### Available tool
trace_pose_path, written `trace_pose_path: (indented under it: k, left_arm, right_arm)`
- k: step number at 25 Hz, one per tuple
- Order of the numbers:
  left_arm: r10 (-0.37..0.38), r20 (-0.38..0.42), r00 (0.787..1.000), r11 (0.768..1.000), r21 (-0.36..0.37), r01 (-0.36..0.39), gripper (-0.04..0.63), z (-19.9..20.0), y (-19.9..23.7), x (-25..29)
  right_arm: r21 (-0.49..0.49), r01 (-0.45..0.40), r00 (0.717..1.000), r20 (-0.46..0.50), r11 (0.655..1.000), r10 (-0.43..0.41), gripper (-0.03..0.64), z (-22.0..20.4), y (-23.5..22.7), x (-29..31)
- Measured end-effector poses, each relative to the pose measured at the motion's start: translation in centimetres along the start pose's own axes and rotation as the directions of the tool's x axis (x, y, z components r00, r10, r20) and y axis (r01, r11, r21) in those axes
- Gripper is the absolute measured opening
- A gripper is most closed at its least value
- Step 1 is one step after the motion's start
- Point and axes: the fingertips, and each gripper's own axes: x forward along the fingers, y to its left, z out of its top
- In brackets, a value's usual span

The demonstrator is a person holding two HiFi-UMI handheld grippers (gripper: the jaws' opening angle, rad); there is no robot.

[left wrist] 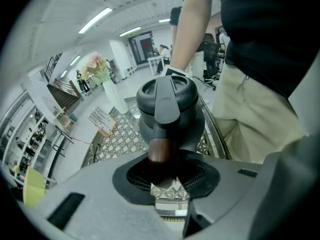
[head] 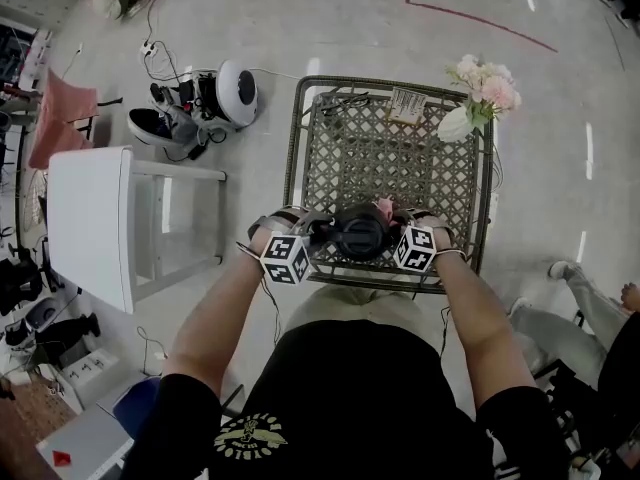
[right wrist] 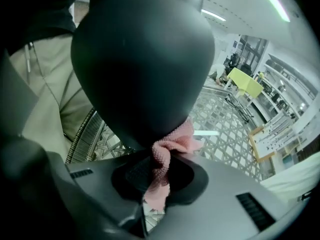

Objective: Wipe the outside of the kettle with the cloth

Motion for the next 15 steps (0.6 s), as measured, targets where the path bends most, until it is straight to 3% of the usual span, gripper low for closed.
trace_pose_path:
  k: [5, 9, 12, 15]
  left_arm:
    - [0.019, 0.020, 1.000, 0.995, -0.096, -0.017, 0.109, -0.4, 0.2, -0.1]
    - [0.072, 0.022, 0.997, 0.978, -0.195, -0.066, 0.109, -0.7, 0.5, -0.1]
    - [0.133, 0.008, 0.991, 0.954, -0.274, -0.125, 0.109, -0.8, 1.0, -0.1]
    - [0.197, 0.003, 0.980, 0.906, -0.383, -0.181, 0.106, -1.0, 1.4, -0.2]
  right_arm:
    - [0.066, 0.012, 0.994, 0.103, 0.998, -0.018, 0.041, 1.7, 0.5, -3.5]
    - [0.211, 0.008, 0.980, 0.193, 0.977, -0.050, 0.041, 2.6, 0.8, -6.3]
    - [0.330, -0.009, 0.968, 0.238, 0.944, -0.074, 0.041, 2.9, 1.3, -7.8]
    - [0.424, -0.049, 0.958, 0.277, 0.904, -0.078, 0.041, 3.3, 2.4, -8.6]
